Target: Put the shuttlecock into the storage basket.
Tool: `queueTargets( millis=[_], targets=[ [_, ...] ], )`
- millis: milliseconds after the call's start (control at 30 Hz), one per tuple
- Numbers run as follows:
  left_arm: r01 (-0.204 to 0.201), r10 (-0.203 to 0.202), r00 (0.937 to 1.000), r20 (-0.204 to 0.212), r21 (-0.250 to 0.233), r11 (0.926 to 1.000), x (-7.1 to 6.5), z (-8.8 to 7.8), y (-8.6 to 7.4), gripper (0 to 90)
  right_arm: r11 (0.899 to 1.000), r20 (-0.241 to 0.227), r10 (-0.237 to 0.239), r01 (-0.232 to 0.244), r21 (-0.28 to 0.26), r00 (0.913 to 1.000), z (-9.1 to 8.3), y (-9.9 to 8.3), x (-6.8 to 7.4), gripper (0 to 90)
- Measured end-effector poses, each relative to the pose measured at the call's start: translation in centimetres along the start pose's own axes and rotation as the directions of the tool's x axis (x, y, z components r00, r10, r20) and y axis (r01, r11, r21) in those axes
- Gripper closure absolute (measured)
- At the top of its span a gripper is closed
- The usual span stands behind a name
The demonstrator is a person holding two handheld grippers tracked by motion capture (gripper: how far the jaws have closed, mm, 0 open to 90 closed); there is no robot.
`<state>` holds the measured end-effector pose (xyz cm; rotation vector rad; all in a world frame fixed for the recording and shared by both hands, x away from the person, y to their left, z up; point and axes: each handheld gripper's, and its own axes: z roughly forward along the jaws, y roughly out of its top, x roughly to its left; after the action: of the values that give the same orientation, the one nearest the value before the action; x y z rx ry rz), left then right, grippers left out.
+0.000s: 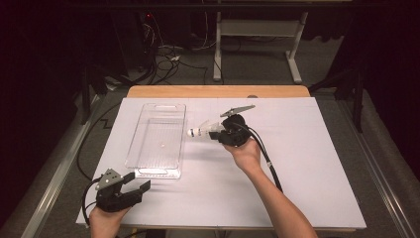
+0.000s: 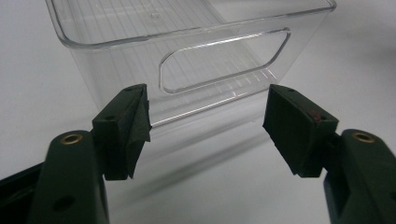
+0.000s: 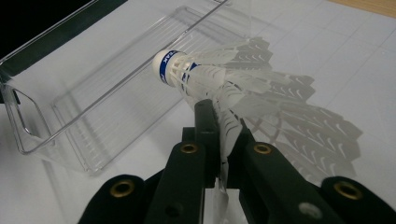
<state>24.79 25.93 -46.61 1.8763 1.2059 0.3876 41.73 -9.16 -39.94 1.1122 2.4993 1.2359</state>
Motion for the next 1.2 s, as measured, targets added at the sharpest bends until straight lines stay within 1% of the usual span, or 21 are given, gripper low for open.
queueTargets(
  millis=[333, 567, 833, 900, 1000, 1033, 1133, 1200],
  targets=[
    [-0.001, 0.001, 1.0, 0.001, 0.0, 1.0, 0.0, 0.0, 0.0, 32.3, 1.0, -0.012, -0.013, 0.013, -0.012, 0.9998, 0.4, 1.3, 0.7, 89.2],
    [-0.004, 0.004, 1.0, 0.002, 0.0, 1.0, 0.0, 0.0, 0.0, 32.4, 1.0, -0.011, -0.021, 0.021, -0.007, 0.9997, 0.7, 2.0, 1.1, 89.2],
    [-0.003, 0.003, 1.0, 0.001, 0.0, 1.0, 0.0, 0.0, 0.0, 32.4, 1.0, -0.019, -0.02, 0.02, -0.005, 0.9996, 1.8, 2.8, 1.7, 89.2],
    [-0.001, 0.001, 1.0, 0.002, -0.002, 1.0, 0.0, 0.0, 0.0, 32.3, 0.999, -0.02, -0.033, 0.033, 0.0, 0.9993, 2.1, 3.1, 1.8, 89.2],
    [0.0, 0.0, 1.0, 0.003, -0.001, 1.0, 0.1, 0.0, 0.0, 32.4, 0.999, -0.026, -0.031, 0.031, -0.005, 0.9992, 2.5, 3.5, 2.2, 89.1],
    [-0.001, 0.001, 1.0, 0.004, 0.002, 1.0, 0.0, 0.0, 0.0, 32.4, 0.999, -0.025, -0.042, 0.042, -0.001, 0.9988, 2.5, 3.6, 2.2, 89.1],
    [-0.001, 0.001, 1.0, 0.002, -0.003, 1.0, 0.0, 0.0, 0.0, 32.4, 0.999, -0.029, -0.036, 0.036, 0.001, 0.9989, 2.9, 3.8, 2.5, 89.1],
    [0.001, -0.001, 1.0, 0.003, -0.003, 1.0, 0.0, 0.0, 0.0, 32.4, 0.999, -0.029, -0.047, 0.048, 0.005, 0.9984, 3.2, 4.0, 2.6, 89.2]
  ],
)
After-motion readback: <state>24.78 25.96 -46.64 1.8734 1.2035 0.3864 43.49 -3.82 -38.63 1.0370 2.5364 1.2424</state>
